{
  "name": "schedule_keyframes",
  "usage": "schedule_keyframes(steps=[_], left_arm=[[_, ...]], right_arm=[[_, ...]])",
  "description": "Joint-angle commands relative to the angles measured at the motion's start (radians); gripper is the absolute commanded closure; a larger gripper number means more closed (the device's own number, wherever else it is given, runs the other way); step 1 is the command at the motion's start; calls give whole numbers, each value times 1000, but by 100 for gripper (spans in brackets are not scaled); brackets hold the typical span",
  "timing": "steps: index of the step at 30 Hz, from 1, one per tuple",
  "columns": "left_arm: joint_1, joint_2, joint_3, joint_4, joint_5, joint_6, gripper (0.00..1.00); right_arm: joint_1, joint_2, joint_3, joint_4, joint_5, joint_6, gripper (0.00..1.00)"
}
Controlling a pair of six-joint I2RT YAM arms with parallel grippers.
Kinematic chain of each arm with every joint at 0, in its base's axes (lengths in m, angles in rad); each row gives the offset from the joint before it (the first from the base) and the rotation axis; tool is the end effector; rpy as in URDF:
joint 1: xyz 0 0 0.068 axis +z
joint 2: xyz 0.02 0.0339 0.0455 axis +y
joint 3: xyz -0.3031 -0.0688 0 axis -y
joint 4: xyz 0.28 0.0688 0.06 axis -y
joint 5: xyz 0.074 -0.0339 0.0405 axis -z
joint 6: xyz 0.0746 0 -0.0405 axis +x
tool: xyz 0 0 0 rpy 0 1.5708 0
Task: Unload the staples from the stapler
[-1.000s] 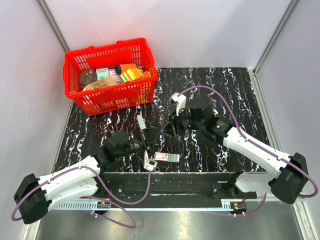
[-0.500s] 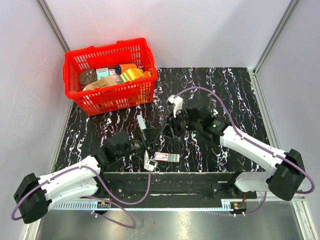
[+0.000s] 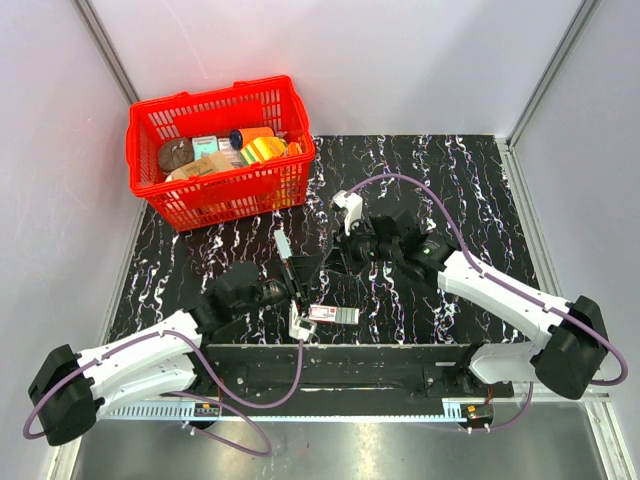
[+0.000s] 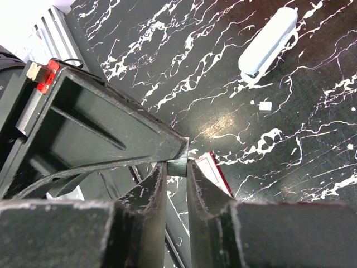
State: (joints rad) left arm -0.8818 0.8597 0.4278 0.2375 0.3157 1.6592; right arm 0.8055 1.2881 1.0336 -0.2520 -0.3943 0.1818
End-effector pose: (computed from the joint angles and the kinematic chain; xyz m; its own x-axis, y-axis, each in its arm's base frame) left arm 0.1371 -0.2029 0.2524 0.9346 0.3546 0.0269 0.0405 -0.1811 0.9826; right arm 0.2194 0.2697 0.3228 -0.4930 -0.2723 -0.8263 -0.8230 0.4540 0.3414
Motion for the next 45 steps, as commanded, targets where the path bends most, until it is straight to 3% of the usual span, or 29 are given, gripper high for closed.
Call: schedule_keyframes(steps=[1,3,5,11,14,22,25,32,36,40,42,45], left_arm=[[-14,5,51,75,13,-27,74],[-14,13,66,95,-13,-61,65],[-14,21,91,102,-49,-103,48],[-13,-10,128,34,-128,-191,32],[-13,-28,140,-94,-159,-243,9],[-13,157,291,-582,-176,-481,9],[-13,220,322,-642,-117,-541,9],[-14,476,509,-937,3,-644,6],[-22,571,568,-955,69,-673,3],[-23,720,714,-1044,40,-898,3],[-11,788,854,-1173,36,-935,3],[43,779,917,-1210,77,-990,3]], right_arm=[[6,-15,28,42,21,-10,81],[4,-19,13,27,43,-2,83],[6,-24,-10,16,61,8,84],[6,-67,-108,2,121,71,88],[6,-90,-132,-26,190,105,89],[6,-165,-188,-101,377,211,92],[6,-185,-191,-153,486,257,92],[6,-239,-201,-197,578,323,93],[6,-268,-198,-230,609,335,94],[4,-282,-195,-268,652,338,95],[4,-280,-193,-273,655,338,95],[1,-254,-187,-270,649,357,96]])
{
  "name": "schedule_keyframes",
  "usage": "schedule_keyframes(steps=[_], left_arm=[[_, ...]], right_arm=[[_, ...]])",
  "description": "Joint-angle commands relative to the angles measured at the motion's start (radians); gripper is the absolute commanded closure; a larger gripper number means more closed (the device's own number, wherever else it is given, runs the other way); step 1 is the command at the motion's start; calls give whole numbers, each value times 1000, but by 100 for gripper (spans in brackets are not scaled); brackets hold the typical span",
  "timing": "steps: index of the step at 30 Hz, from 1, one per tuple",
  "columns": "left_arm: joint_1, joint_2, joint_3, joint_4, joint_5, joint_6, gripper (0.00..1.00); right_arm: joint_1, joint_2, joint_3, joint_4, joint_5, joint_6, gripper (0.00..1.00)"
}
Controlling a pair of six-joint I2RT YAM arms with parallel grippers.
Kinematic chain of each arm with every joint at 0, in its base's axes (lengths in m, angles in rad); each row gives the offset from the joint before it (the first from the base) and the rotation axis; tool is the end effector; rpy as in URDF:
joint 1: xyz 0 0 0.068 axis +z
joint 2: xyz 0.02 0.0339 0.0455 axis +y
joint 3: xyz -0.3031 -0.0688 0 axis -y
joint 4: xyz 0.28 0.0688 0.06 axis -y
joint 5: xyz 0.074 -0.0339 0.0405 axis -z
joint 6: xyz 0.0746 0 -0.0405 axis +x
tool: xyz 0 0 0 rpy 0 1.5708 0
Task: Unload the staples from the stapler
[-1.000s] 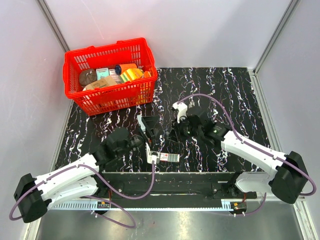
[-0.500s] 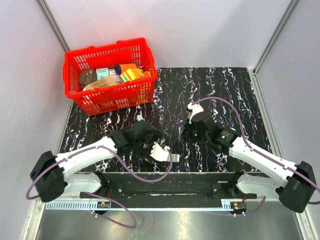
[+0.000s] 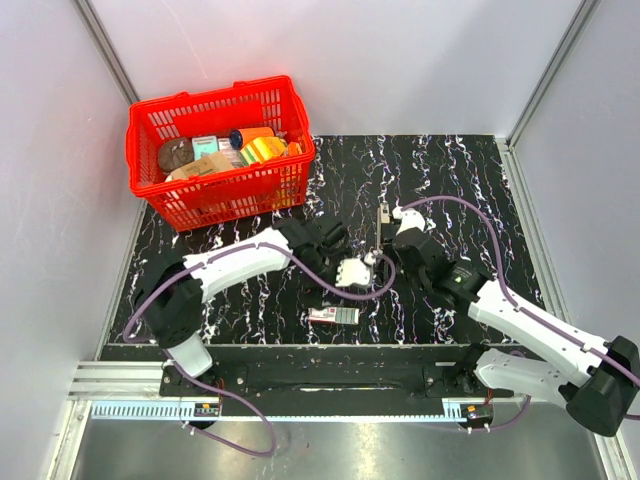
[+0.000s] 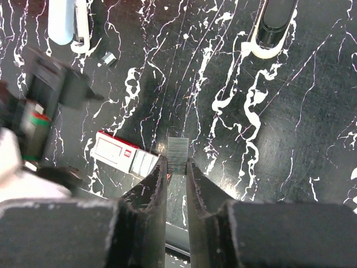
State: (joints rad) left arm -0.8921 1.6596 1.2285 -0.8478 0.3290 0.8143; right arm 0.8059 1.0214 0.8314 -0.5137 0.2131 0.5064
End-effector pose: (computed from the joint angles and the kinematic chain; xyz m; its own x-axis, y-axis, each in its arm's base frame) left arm 0.2122 -0.3015 0.2144 0.1655 0.8911 -0.4225 0.9829 -0.1840 -0.0031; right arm 0.1914 0.1767 0.2830 -0.6797 -0.0235 -0.7331 -0.3017 0.9200 0.2501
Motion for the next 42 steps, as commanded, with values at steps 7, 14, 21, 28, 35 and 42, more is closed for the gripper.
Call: schedule_keyframes(steps=[7,14,21,28,35,42], left_arm=[[168,-38,102,-114,107,-333,7],[173,-149,-113,162,-71,-293,15],[173,17,-81,352,-177,-330,28],[176,63,-119,435,-156,-345,31],[190,72,-138,464,-107,-380,32],[160,86,-147,452,-110,-388,34]], right_arm=[[12,118,23,29,-98,145,100],[174,239,98,-16,-29,325,100],[312,290,91,-49,-20,466,100],[420,324,22,-29,26,583,100],[424,378,-18,-6,29,587,100],[423,428,-6,-8,75,567,100]])
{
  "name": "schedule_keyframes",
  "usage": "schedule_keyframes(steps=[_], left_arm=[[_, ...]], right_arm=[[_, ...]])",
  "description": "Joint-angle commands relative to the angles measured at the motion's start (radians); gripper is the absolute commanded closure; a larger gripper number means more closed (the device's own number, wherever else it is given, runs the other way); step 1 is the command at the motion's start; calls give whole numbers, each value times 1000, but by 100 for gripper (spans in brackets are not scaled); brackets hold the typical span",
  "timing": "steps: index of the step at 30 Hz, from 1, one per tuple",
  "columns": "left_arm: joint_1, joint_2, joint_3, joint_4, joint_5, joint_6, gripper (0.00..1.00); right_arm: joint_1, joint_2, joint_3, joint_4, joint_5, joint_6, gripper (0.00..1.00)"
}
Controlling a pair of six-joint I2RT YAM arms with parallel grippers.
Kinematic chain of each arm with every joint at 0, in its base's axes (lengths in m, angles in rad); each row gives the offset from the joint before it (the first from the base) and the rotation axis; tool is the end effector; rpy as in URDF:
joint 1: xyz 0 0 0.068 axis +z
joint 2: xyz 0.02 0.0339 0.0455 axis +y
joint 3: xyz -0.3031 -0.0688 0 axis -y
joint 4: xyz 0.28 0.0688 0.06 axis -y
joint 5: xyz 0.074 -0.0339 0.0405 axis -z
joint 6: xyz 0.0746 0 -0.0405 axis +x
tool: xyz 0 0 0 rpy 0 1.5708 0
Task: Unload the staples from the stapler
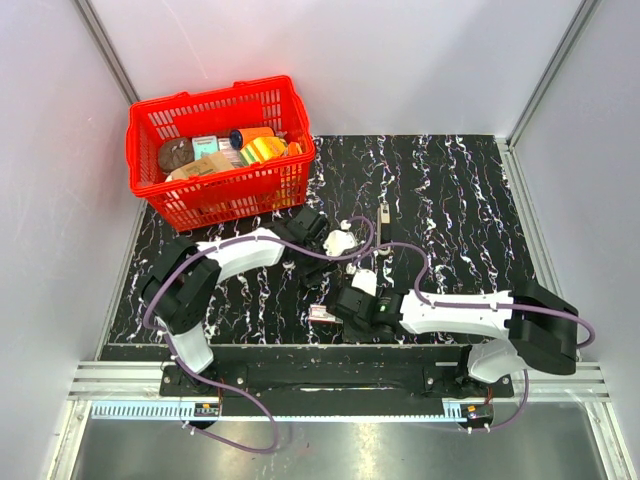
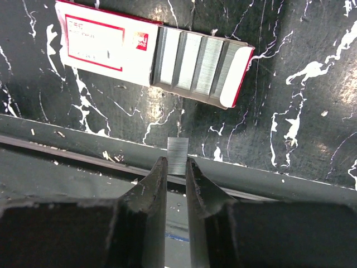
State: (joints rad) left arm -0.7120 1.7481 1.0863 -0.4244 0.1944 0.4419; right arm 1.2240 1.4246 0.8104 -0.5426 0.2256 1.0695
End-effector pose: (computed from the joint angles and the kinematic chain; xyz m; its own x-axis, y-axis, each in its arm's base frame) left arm 0.2932 -0.2721 0.1569 -0.3023 0.8151 -0.4942 0.9275 0.3711 0.0447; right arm 0.1171 0.2748 0.1667 -0.9266 -0.0490 -0.3729 -0.1529 0.9549 0.2544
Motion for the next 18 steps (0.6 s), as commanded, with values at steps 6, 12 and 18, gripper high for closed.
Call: schedule_keyframes(steps=[6,12,18], left_arm=[[-60,-30,-66,18,11,1,35],[-86,-71,-126,18,13,-5,37],[-99,-93,-137,-8,40,-31,38]], right_arm=[[5,59,23,26,63,0,100],[-14,53,15,26,70,3,100],[-27,54,19,26,58,-16,100]])
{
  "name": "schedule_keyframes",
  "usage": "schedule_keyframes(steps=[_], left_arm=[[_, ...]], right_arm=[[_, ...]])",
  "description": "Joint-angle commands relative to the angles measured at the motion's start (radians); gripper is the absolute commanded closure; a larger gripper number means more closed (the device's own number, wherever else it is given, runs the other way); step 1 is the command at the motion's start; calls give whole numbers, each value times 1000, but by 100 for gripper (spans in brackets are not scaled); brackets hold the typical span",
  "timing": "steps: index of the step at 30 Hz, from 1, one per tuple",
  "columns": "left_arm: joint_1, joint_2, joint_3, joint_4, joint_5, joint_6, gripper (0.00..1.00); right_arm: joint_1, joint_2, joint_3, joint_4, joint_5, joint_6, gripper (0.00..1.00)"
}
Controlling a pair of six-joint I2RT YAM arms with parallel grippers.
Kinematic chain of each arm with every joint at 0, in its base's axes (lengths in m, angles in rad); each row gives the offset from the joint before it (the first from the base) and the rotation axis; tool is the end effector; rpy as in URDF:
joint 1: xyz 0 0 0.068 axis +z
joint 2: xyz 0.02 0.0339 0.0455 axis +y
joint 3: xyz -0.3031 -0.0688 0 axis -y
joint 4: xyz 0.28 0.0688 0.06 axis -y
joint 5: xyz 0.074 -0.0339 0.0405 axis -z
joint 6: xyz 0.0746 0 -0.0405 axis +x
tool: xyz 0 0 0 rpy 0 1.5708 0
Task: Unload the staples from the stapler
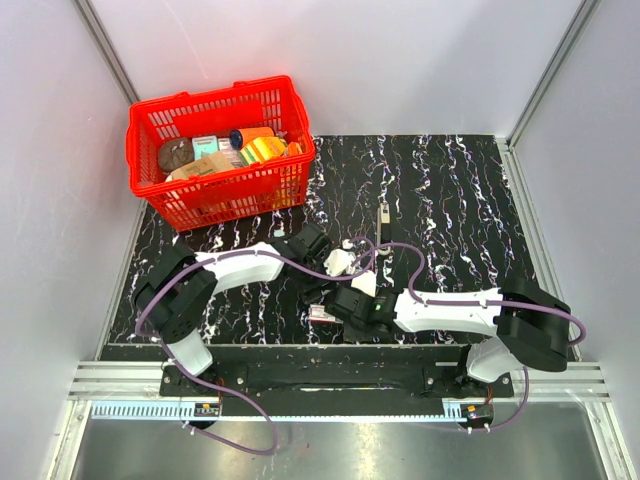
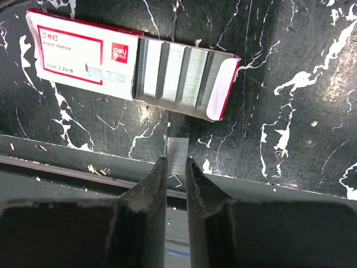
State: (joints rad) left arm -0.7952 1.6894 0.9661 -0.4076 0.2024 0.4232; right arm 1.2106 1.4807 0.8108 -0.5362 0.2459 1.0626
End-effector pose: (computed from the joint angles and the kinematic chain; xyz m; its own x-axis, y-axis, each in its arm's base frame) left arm 0.2470 -0.2733 0.1411 -0.2657 0.8456 -0.4630 0.9525 0.3043 0.0090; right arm 0.1233 0.2759 0.1518 -0.9265 -0.0558 -0.3722 -0.1391 0.9697 0.2009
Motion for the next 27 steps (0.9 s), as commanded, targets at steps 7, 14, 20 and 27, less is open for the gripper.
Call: schedule_keyframes(steps=[7,14,20,27], left_arm=[[-19,-65,-40,-30,66,-55,39],[-22,-99,-63,-31,103,-77,40],[-22,-108,-47,-36,65,-70,40],[152,-172,117,-105,119,-96,20]], right_arm=[[-14,-14,22,21,46,-26,100],[-14,-20,24,24,46,-39,100],[-14,-37,27,38,40,-91,100],[-16,1,82,54,7,-226,100]])
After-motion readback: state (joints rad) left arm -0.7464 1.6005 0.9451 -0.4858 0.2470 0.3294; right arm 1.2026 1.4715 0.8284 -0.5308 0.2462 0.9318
